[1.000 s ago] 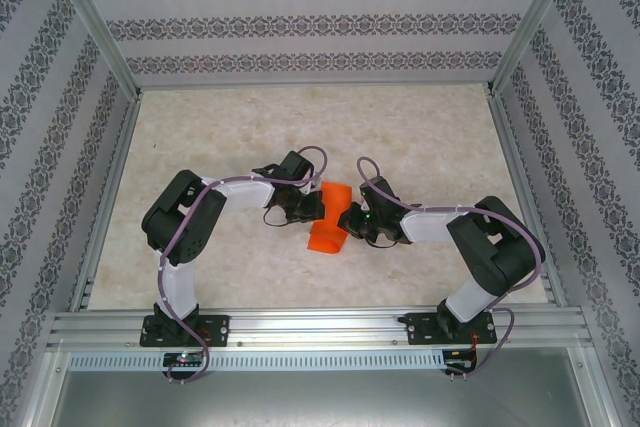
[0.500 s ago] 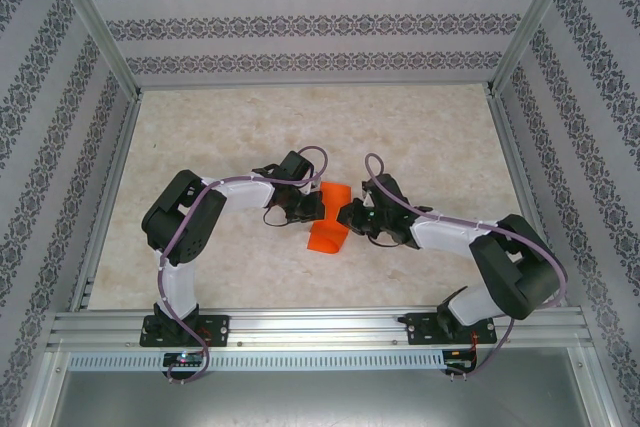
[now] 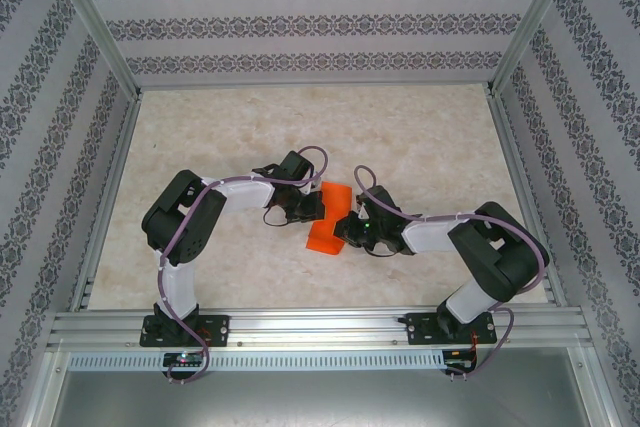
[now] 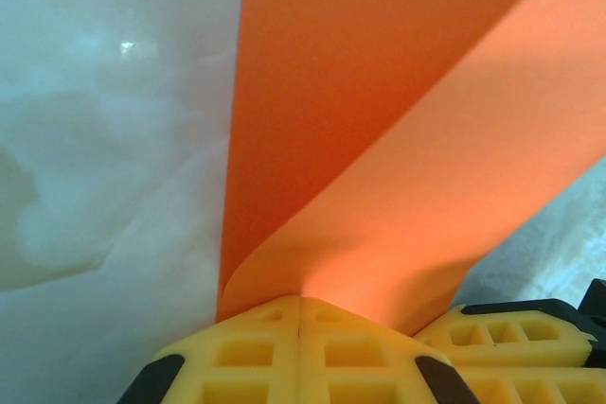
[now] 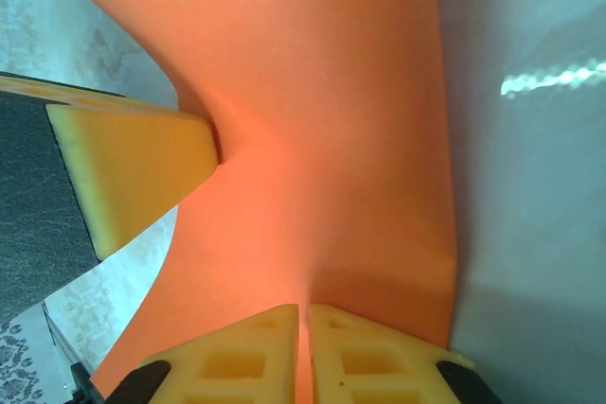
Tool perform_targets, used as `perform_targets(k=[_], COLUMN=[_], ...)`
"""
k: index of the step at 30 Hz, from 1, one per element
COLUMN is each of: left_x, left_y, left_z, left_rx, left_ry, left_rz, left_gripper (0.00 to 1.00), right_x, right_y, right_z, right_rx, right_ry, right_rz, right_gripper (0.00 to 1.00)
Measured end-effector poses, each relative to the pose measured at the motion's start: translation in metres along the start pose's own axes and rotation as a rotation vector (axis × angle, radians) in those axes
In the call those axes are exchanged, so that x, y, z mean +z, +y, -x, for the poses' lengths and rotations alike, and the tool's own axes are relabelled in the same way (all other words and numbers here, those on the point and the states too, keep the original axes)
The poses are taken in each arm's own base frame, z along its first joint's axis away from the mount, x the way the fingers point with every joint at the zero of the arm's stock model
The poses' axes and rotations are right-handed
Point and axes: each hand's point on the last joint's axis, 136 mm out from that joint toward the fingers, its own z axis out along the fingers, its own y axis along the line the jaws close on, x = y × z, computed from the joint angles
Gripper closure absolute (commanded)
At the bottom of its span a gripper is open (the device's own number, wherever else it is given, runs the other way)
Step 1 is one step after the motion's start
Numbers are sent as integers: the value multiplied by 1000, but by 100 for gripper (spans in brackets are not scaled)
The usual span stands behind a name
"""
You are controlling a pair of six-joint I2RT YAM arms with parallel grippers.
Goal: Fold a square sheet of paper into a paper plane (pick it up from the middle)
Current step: Fold the square sheet of paper in half at the center of the table.
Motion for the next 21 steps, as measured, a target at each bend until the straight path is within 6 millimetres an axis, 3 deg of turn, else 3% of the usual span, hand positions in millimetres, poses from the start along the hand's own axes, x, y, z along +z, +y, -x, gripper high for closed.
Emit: perform_targets(k=[10, 14, 18, 21], left_x=[0, 0, 0, 0], left_y=[0, 0, 0, 0], left_z=[0, 0, 0, 0], left_rx=[2, 1, 1, 1], left_ry=[0, 1, 1, 1], left_rz=[0, 1, 1, 2], left_gripper=[96, 96, 96, 96], right_x=[-15, -9, -2, -1], right_y=[24, 19, -1, 1], right_z=[-11, -18, -28, -27], right_rx=[-52, -55, -24, -22], right_ry=[1, 16, 37, 34], right_rz=[35, 15, -26, -14], right_gripper=[87, 87, 87, 87])
